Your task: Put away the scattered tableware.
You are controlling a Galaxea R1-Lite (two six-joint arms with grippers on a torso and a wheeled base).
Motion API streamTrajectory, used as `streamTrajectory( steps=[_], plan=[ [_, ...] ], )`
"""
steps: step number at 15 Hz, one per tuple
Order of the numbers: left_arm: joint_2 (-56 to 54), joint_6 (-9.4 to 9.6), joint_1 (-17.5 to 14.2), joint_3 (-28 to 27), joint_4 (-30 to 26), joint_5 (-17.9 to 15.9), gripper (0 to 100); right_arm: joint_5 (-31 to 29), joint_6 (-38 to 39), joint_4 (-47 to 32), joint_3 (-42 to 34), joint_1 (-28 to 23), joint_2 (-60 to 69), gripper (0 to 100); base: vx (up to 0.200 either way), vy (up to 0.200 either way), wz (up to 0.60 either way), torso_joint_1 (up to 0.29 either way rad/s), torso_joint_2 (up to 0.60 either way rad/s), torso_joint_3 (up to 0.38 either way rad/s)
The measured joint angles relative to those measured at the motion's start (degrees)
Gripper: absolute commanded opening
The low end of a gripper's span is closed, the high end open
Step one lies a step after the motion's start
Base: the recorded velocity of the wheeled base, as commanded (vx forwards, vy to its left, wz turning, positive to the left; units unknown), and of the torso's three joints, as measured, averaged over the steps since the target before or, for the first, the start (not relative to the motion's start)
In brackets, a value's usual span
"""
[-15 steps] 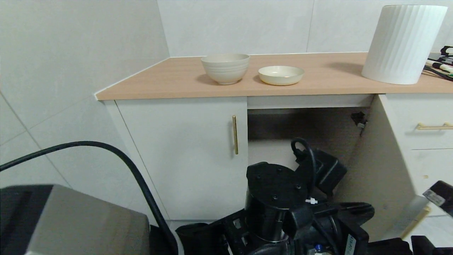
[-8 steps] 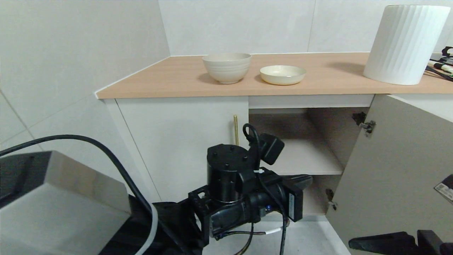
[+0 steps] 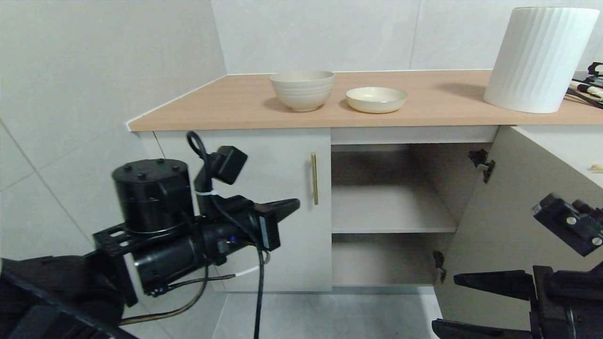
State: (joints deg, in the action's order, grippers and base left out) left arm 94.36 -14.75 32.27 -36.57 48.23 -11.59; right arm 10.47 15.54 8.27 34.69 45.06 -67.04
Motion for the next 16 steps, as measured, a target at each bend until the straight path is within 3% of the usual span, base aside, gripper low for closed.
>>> streamTrajectory(
  steps=[3,4,6,11,16],
  plan=[
    [-7.1,0.15,-4.1,2.0,-6.3,-0.1,0,-0.1,0.0,-2.4,5.4,-0.1,-2.3,100,0.000,0.000,0.00,0.000,0.00,0.000],
    [-9.2,0.13,-5.4,2.0,-8.5,-0.1,100,-0.2,0.0,-2.5,7.5,-0.4,-3.7,100,0.000,0.000,0.00,0.000,0.00,0.000],
    [-12.5,0.11,-7.3,1.4,-12.1,-0.2,100,-0.2,0.0,-2.7,11.6,-2.0,-7.1,100,0.000,0.000,0.00,0.000,0.00,0.000],
    [-17.3,-0.02,-11.5,-0.6,-12.8,-0.3,100,-1.9,0.2,-10.4,24.3,-4.9,-15.2,100,0.000,0.000,0.00,0.000,0.00,0.000],
    [-20.5,0.15,-13.9,-1.0,-16.7,-0.8,100,-6.9,1.0,-11.4,25.9,-5.6,-17.2,100,0.000,0.000,0.00,0.000,0.00,0.000]
  ],
)
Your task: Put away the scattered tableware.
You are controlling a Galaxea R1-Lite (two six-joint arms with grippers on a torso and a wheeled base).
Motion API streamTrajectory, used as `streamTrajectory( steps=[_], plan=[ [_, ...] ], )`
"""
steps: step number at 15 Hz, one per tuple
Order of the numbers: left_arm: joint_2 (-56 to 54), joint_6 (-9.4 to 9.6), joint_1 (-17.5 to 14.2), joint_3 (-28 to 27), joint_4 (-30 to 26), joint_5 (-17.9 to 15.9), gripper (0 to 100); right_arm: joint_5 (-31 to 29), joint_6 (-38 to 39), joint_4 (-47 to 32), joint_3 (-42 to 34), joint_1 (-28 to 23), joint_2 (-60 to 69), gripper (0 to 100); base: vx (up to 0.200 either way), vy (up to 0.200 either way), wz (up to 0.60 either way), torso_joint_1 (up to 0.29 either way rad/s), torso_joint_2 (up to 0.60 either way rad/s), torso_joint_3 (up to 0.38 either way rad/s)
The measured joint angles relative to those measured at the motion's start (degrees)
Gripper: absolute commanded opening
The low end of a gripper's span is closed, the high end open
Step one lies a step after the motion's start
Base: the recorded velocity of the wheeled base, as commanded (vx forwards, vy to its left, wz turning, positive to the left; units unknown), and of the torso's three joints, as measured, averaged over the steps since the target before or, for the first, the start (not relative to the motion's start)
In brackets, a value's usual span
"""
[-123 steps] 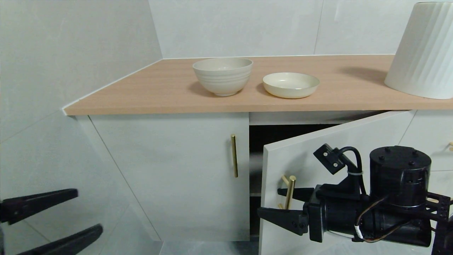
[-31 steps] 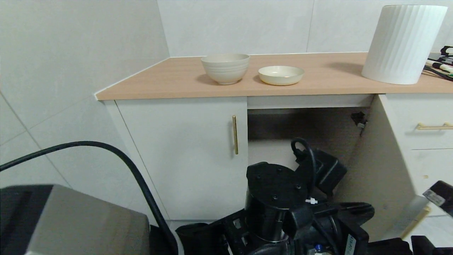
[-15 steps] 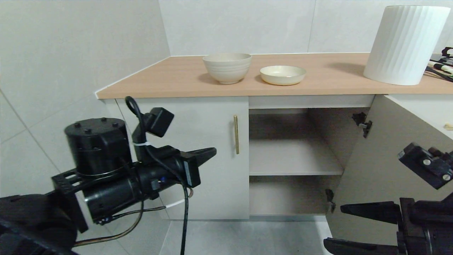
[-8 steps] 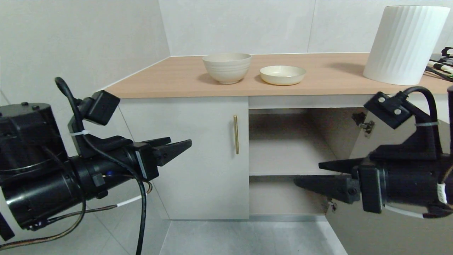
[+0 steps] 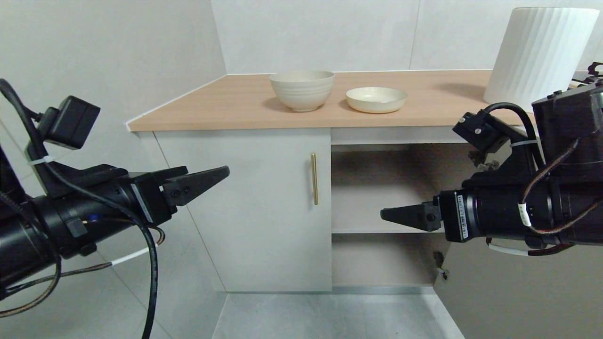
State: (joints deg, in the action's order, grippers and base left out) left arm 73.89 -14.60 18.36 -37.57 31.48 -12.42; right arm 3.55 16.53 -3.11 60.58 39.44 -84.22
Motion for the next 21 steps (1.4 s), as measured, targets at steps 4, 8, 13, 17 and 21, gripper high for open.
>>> streamTrajectory(
  steps=[4,8,13,17,21],
  plan=[
    [-0.6,0.35,-0.1,0.0,-0.2,0.0,100,-0.1,0.7,0.0,0.0,0.0,-0.4,100,0.000,0.000,0.00,0.000,0.00,0.000],
    [-1.0,1.69,-0.1,0.0,-1.8,-0.1,100,-0.2,0.7,0.1,-0.3,0.0,-0.5,100,0.200,0.000,0.00,0.000,0.00,0.002],
    [-1.1,1.69,-0.1,-0.2,-1.8,0.0,100,0.0,0.7,0.0,-0.5,0.0,-0.8,100,0.200,0.000,0.00,0.006,0.00,0.004],
    [-1.3,1.72,-0.1,-0.2,-1.7,-0.1,100,1.1,0.8,0.5,-2.1,0.0,0.1,100,0.100,0.000,0.00,0.004,0.00,-0.004],
    [-2.2,1.66,0.1,-0.1,-1.8,-2.1,100,1.6,-1.9,6.3,-6.2,-0.1,2.2,100,0.000,0.000,0.00,0.000,0.00,0.000]
  ],
)
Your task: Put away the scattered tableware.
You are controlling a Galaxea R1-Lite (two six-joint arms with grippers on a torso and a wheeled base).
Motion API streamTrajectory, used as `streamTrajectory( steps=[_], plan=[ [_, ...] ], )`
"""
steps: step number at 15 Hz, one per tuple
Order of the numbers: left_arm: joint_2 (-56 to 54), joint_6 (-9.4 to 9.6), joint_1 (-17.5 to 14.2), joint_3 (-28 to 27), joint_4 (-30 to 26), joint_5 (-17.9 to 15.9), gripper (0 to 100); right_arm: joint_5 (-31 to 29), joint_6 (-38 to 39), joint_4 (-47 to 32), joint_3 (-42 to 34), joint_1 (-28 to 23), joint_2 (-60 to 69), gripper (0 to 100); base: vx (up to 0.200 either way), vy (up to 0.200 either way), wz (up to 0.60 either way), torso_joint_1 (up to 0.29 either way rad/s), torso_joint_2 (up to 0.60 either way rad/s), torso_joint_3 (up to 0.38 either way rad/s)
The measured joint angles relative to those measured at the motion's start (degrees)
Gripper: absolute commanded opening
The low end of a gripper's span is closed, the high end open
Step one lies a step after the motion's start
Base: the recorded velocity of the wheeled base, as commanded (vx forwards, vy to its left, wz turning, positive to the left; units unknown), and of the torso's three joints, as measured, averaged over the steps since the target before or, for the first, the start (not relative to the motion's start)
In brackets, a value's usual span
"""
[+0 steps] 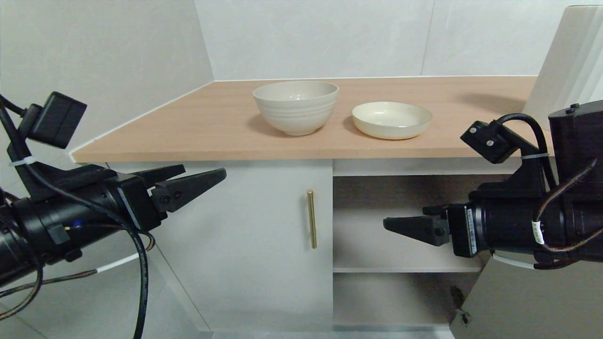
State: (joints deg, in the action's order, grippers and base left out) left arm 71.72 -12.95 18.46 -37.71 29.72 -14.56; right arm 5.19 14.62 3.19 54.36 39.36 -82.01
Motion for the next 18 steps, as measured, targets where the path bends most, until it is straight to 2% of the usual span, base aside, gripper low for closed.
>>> streamTrajectory(
  steps=[3,9,12,18],
  plan=[
    [0.2,-0.07,0.0,0.1,0.0,-0.3,100,-0.2,-0.9,4.2,-2.1,-0.2,0.2,100,0.000,0.000,0.00,0.000,0.00,0.000],
    [1.0,-0.29,0.0,0.0,-0.1,-0.3,100,-0.3,-1.1,4.3,-2.5,-1.1,-0.3,100,0.000,0.000,0.00,0.007,-0.03,-0.024],
    [1.3,-0.40,0.0,-0.1,0.2,-0.3,100,-0.2,-1.7,4.5,-2.5,-1.5,-0.4,100,0.000,0.000,0.00,0.082,-0.25,-0.276],
    [2.0,-0.40,0.0,0.0,0.0,-0.3,100,-0.2,-1.8,4.4,-2.6,-1.9,-0.5,100,0.000,0.000,0.00,0.145,-0.49,-0.304]
  ],
)
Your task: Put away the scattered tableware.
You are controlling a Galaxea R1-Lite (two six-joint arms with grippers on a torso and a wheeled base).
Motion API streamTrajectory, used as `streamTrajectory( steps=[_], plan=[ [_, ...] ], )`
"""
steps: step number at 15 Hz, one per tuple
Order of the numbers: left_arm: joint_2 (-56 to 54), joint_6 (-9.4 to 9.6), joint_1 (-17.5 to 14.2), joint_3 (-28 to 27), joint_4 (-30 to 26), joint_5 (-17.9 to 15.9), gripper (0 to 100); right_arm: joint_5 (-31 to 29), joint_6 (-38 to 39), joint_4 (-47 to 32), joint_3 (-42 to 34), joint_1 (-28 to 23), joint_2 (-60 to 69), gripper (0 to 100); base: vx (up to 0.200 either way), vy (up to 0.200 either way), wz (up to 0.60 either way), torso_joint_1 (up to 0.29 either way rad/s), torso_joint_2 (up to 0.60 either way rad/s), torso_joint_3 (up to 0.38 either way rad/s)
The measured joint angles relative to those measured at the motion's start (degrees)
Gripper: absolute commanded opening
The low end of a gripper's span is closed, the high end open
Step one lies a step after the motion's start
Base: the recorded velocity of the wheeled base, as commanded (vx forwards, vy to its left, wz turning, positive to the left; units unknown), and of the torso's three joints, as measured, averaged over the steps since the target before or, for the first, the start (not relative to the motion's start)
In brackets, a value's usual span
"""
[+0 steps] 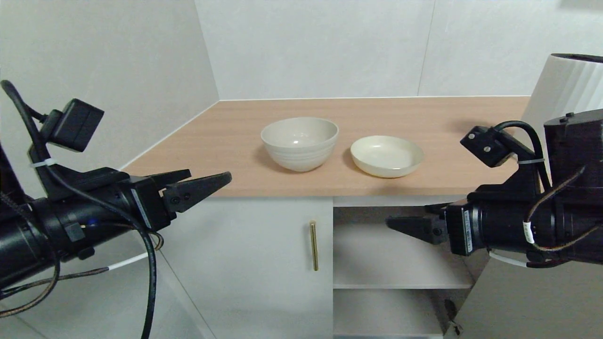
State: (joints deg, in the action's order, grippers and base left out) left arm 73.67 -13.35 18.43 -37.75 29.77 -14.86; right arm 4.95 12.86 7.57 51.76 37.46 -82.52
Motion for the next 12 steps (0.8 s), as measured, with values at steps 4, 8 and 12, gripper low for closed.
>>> streamTrajectory(
  steps=[4,8,12],
  plan=[
    [0.5,0.02,0.0,0.1,0.1,0.0,100,0.0,0.0,0.0,0.0,0.0,-0.1,100,0.000,0.000,0.00,0.177,-0.47,-0.293],
    [1.2,0.00,0.0,0.1,0.1,0.0,100,0.0,0.0,0.0,0.0,0.0,-0.3,100,0.000,0.000,0.00,0.205,-0.48,-0.288],
    [3.0,0.00,0.0,-1.3,-0.1,0.0,100,0.2,-0.3,3.5,0.3,-1.5,-1.7,100,0.000,0.000,0.00,0.201,-0.46,-0.267]
  ],
)
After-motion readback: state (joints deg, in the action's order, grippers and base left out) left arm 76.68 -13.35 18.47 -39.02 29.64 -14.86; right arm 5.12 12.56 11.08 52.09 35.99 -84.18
